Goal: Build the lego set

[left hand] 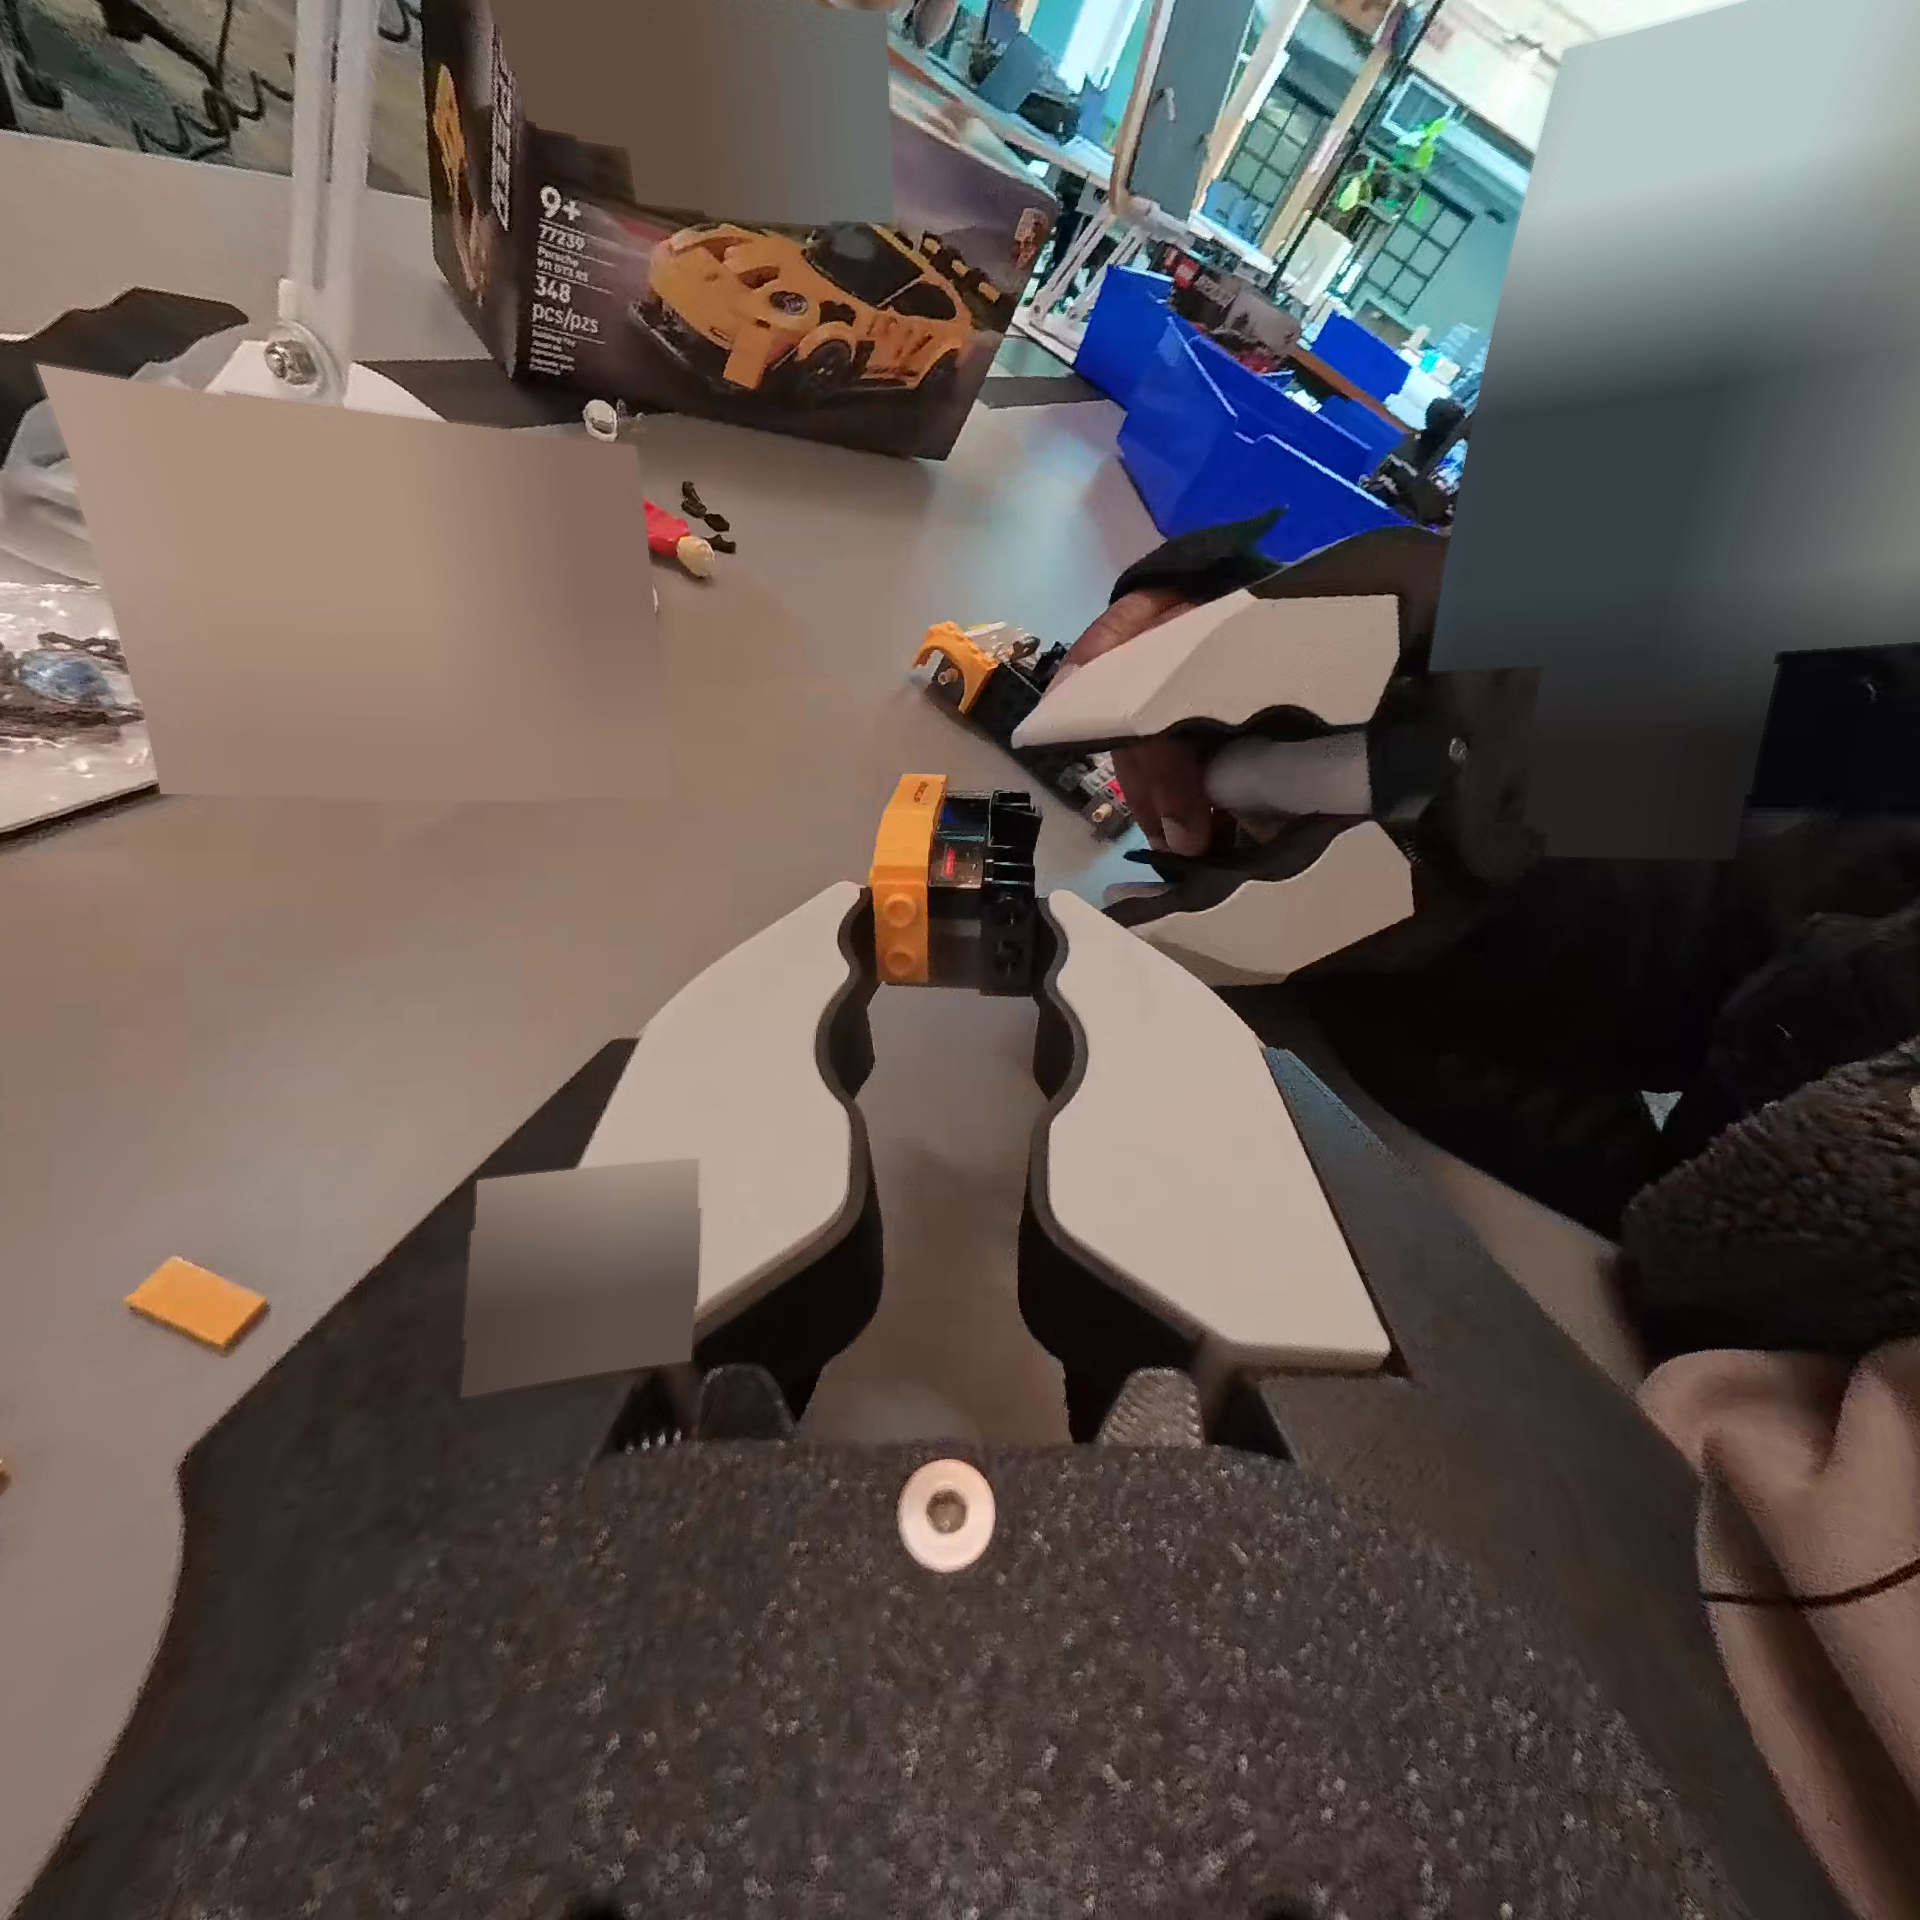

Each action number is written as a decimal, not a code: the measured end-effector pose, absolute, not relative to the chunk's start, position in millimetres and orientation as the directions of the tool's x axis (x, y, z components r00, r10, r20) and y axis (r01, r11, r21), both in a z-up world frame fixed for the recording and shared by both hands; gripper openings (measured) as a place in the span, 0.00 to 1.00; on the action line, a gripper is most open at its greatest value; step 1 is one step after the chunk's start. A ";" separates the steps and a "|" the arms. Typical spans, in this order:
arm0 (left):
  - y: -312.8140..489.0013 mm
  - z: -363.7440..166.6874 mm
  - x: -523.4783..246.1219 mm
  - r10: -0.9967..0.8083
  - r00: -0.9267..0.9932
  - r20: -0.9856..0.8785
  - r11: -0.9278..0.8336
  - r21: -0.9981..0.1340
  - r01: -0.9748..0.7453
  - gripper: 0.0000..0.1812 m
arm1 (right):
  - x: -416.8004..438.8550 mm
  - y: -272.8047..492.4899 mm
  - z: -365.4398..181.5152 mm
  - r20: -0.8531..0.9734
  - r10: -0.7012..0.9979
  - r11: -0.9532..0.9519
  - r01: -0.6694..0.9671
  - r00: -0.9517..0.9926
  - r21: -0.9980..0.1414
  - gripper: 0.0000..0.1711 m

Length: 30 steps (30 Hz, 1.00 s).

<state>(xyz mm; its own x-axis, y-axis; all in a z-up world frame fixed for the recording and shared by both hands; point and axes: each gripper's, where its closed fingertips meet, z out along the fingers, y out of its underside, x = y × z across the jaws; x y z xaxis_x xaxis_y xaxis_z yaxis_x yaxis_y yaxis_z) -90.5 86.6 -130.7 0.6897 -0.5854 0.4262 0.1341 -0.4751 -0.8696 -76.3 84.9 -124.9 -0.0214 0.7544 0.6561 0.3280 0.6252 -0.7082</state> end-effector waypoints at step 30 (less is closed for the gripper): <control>79.8 -102.4 -86.6 -0.664 0.746 -0.054 -0.033 -0.994 -0.101 0.15 | -68.2 86.5 -92.3 0.524 0.847 0.506 0.171 0.087 -0.845 0.16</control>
<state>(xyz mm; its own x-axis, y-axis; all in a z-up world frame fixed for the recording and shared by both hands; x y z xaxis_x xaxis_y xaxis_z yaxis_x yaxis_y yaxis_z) -86.6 79.8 -102.4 0.7460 -0.6637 -0.0543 -0.1013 -0.0326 -0.9943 -68.2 86.5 -92.3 0.0870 0.8470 0.5245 0.1713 0.5059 -0.8454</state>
